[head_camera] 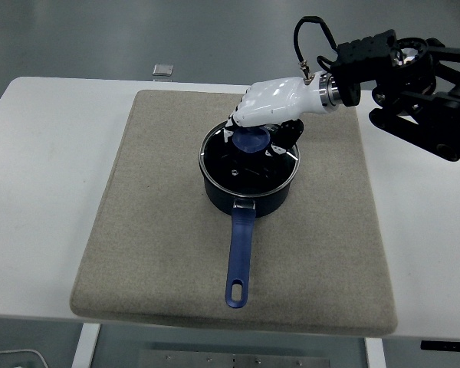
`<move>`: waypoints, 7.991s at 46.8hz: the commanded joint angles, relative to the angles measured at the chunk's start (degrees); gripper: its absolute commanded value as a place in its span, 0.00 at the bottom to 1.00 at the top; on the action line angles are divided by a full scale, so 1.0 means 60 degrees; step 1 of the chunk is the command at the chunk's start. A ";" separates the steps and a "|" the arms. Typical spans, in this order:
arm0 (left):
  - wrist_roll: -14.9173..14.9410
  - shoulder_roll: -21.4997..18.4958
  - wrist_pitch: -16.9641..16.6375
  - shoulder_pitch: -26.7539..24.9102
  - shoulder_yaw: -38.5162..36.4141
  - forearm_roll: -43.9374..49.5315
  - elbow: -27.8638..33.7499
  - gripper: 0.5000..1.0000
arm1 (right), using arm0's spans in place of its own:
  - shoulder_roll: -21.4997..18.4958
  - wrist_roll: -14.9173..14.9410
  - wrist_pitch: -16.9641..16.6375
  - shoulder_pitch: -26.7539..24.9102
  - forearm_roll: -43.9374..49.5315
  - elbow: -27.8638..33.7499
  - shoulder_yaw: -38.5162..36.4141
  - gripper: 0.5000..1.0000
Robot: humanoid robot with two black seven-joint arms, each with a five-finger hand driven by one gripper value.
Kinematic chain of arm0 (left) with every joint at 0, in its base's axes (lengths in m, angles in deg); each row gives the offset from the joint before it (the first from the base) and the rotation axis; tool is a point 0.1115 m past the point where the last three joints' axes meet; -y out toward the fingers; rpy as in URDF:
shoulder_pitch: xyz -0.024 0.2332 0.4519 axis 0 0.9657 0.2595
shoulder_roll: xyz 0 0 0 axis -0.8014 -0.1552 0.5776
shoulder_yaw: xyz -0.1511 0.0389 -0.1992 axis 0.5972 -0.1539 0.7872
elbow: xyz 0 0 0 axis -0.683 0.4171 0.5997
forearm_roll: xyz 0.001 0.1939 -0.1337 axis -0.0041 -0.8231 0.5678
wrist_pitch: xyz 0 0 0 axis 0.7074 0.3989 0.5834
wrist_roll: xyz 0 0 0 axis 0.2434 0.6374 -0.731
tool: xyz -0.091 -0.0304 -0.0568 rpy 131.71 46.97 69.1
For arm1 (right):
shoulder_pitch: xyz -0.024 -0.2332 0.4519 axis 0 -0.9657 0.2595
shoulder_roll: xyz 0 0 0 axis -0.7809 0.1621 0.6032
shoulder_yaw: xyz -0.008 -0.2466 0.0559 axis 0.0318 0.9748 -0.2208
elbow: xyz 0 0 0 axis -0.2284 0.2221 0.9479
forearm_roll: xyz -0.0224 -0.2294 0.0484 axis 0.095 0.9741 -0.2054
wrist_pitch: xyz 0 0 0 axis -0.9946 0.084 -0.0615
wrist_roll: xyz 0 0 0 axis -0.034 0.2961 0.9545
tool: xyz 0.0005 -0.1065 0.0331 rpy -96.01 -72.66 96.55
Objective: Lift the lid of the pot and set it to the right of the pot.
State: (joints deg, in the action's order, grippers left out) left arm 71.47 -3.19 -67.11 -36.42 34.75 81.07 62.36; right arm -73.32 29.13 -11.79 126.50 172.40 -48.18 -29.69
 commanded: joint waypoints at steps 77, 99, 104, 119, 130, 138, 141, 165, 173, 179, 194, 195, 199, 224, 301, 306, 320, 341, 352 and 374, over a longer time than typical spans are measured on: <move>0.0009 0.0000 0.0000 0.0007 0.0007 0.0000 0.0002 1.00 | -0.0374 -0.0004 0.0116 0.0593 -0.0608 0.3962 -0.0067 0.00; 0.0009 0.0000 0.0000 0.0007 0.0007 0.0000 0.0002 1.00 | -0.0271 -0.0004 0.0321 0.0271 -0.0593 0.5134 0.0607 0.00; 0.0009 0.0000 0.0000 0.0007 0.0007 0.0000 -0.0013 1.00 | -0.0271 -0.0004 0.0306 0.0169 -0.0593 0.5281 0.0621 0.00; 0.0009 0.0000 0.0000 -0.0008 0.0007 0.0000 0.0002 1.00 | 0.0007 -0.0004 0.0306 -0.0358 -0.0578 0.5808 0.0636 0.00; 0.0009 0.0000 0.0000 -0.0008 -0.0008 0.0000 0.0002 1.00 | 0.0036 -0.0004 0.0321 -0.0754 -0.0593 0.5823 0.0621 0.00; 0.0009 0.0000 0.0000 0.0007 -0.0008 0.0000 0.0002 1.00 | 0.0153 -0.0004 0.0321 -0.1062 -0.0608 0.5809 0.0621 0.00; 0.0009 0.0000 0.0000 0.0006 -0.0008 0.0000 -0.0013 1.00 | 0.0139 -0.0004 0.0335 -0.1193 -0.0608 0.5809 0.0621 0.00; -0.0006 0.0000 0.0000 -0.0008 -0.0008 0.0000 -0.0013 1.00 | -0.0022 -0.0004 0.0511 -0.1780 -0.0622 0.5750 0.0607 0.00; -0.0006 0.0000 0.0000 0.0006 -0.0008 0.0000 0.0002 1.00 | -0.0052 -0.0004 0.0555 -0.1882 -0.0622 0.5735 0.0592 0.00; 0.0009 0.0000 0.0000 0.0007 -0.0008 0.0000 0.0002 1.00 | -0.0110 -0.0004 0.0570 -0.1955 -0.0622 0.5721 0.0607 0.00; 0.0009 0.0000 0.0000 -0.0008 0.0007 0.0000 -0.0013 1.00 | -0.0169 -0.0004 0.0584 -0.2014 -0.0783 0.5691 0.0636 0.00; 0.0009 0.0000 0.0000 -0.0008 -0.0008 0.0000 0.0002 1.00 | -0.0169 -0.0004 0.0584 -0.2014 -0.0812 0.5691 0.0636 0.00; 0.0009 0.0000 0.0000 0.0007 -0.0008 0.0000 -0.0013 1.00 | -0.0169 -0.0004 0.0584 -0.2014 -0.0871 0.5677 0.0636 0.00; 0.0009 0.0000 0.0000 0.0007 -0.0008 0.0000 0.0002 1.00 | -0.0608 -0.0004 0.0584 -0.2043 -0.1223 0.5677 0.0651 0.00; 0.0009 0.0000 0.0000 0.0006 0.0007 0.0000 -0.0013 1.00 | -0.0623 -0.0004 0.0526 -0.2395 -0.1735 0.5633 0.0592 0.50; -0.0006 0.0000 0.0000 0.0007 -0.0008 0.0000 -0.0013 1.00 | -0.0608 -0.0004 0.0540 -0.2395 -0.1779 0.5633 0.0548 0.63; 0.0009 0.0000 0.0000 0.0007 -0.0008 0.0000 0.0002 1.00 | -0.0594 -0.0004 0.0467 -0.2351 -0.2439 0.5647 0.0621 0.80; -0.0006 0.0000 0.0000 0.0007 0.0007 0.0000 0.0002 1.00 | -0.0462 -0.0004 0.0350 -0.1736 -0.2424 0.5647 0.0621 0.80; 0.0009 0.0000 0.0000 0.0007 0.0007 0.0000 -0.0013 1.00 | -0.0432 -0.0004 0.0218 -0.1267 -0.2380 0.5633 0.0651 0.80; 0.0009 0.0000 0.0000 0.0007 0.0007 0.0000 -0.0013 1.00 | -0.0462 -0.0004 0.1257 -0.0418 -0.5248 0.5457 0.0490 0.79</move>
State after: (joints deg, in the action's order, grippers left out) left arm 71.51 -3.19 -67.11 -36.38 34.76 81.07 62.32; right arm -75.95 29.11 -5.50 123.18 146.87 -15.47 -26.65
